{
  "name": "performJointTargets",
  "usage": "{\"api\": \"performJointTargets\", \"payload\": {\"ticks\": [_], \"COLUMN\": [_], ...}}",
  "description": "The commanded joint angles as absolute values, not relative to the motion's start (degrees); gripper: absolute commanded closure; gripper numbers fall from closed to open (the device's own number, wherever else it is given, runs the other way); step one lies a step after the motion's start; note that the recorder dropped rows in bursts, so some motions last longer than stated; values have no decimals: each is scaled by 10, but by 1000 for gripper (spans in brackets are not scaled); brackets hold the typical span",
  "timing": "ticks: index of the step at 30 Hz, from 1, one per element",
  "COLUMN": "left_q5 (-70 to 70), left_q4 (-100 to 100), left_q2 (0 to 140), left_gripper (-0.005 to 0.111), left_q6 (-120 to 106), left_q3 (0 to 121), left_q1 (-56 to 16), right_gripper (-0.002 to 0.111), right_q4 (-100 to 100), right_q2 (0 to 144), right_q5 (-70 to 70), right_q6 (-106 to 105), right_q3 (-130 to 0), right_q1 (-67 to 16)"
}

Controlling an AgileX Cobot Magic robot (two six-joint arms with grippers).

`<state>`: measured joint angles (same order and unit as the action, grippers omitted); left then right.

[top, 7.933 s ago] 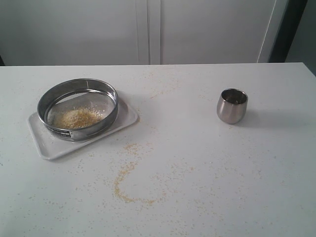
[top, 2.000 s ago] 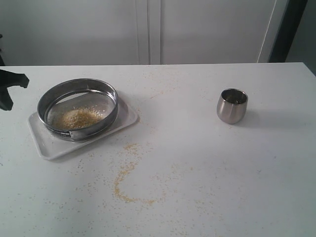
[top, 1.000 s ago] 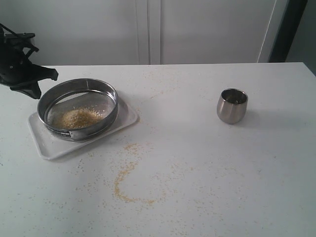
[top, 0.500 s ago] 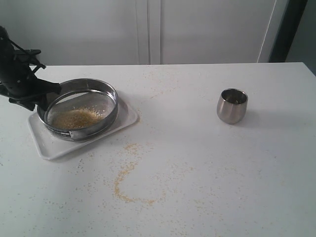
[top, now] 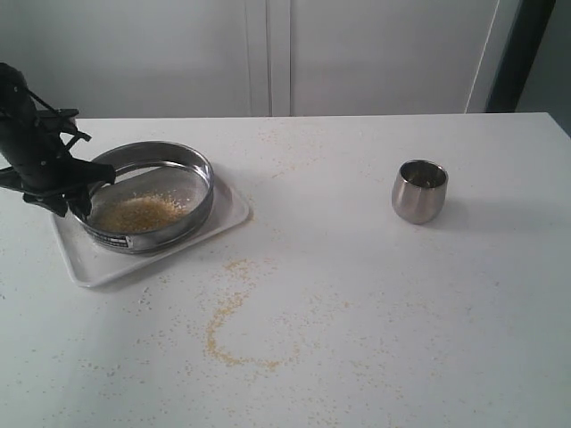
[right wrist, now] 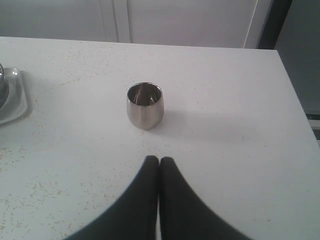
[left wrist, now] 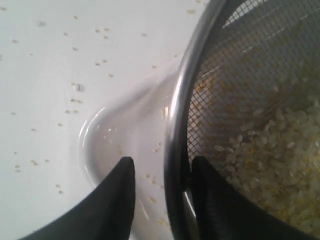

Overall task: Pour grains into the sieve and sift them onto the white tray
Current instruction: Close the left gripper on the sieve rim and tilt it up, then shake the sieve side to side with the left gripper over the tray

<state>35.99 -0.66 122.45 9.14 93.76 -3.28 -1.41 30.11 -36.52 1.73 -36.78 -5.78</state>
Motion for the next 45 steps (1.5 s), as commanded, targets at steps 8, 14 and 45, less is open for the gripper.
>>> {"api": "performJointTargets", "payload": {"ticks": [8, 14, 45], "left_q5": [361, 361, 424], "left_q4": [-13, -14, -55], "left_q2": [1227, 1225, 1176], "left_gripper": [104, 107, 107], "left_q6": [107, 137, 205], "left_q3": [940, 940, 954], "left_q1": [-35, -35, -29], "right_gripper": [108, 108, 108], "right_q4": [-14, -14, -14], "right_q2": [299, 299, 299], "right_q5": [-363, -363, -363], "right_q6": [13, 26, 24], "right_q3": [-366, -366, -366], "right_q1": [-53, -53, -53]}}
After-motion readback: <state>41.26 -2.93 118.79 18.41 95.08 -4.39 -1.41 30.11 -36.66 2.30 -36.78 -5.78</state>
